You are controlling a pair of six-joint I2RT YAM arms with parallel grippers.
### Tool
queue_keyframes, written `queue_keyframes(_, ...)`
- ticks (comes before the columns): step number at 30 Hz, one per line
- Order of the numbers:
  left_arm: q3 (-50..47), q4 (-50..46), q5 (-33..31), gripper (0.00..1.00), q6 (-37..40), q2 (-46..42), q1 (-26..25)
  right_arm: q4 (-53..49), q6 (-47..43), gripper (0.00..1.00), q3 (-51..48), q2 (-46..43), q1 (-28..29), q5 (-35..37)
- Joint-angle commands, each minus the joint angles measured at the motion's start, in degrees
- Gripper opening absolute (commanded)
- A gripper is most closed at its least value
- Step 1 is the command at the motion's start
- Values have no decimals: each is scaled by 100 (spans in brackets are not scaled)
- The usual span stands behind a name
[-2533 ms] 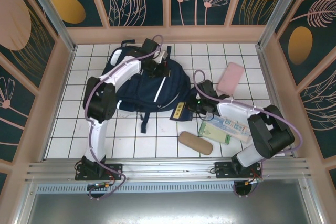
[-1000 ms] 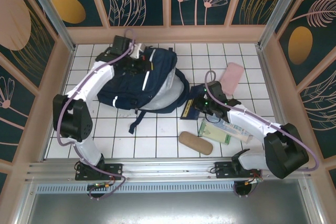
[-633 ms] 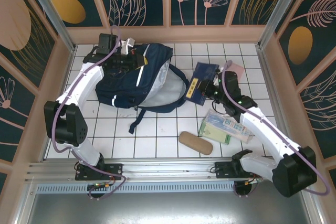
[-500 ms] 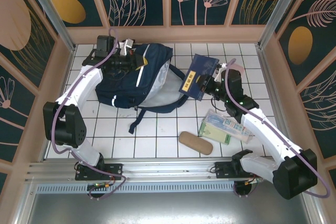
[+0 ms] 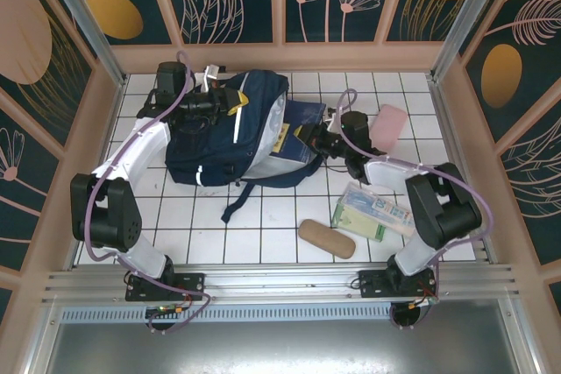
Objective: Pack books, pencil case, and school supplies into a backpack
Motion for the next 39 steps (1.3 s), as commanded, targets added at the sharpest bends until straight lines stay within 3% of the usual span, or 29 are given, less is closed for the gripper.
queue_keyframes(1, 82, 902, 487, 0, -271, -409, 44, 1580, 633, 0, 487, 417, 93, -587)
queue_keyframes(5, 82, 988, 449, 0, -385, -371, 44, 1823, 978, 0, 1040, 1015, 240, -679)
queue_keyframes(14, 179, 970, 308, 0, -482, -307, 43, 1075, 1125, 0, 2708, 2451, 908, -381)
queue_keyframes(22, 179, 1007, 273, 0, -601, -369, 41, -741, 428, 3, 4567, 3677, 1315, 212)
queue_keyframes(29, 159, 918, 200, 0, -532, -424, 51, -2213, -20, 38, 5988, 4511, 1475, 827)
queue_keyframes(36, 178, 776, 109, 0, -485, -424, 138, -1945, -588, 67, 5196, 3782, 1440, 796)
queue_keyframes(39, 171, 660, 63, 0, -391, -438, 191, -1584, -771, 93, 4615, 3298, 1418, 821)
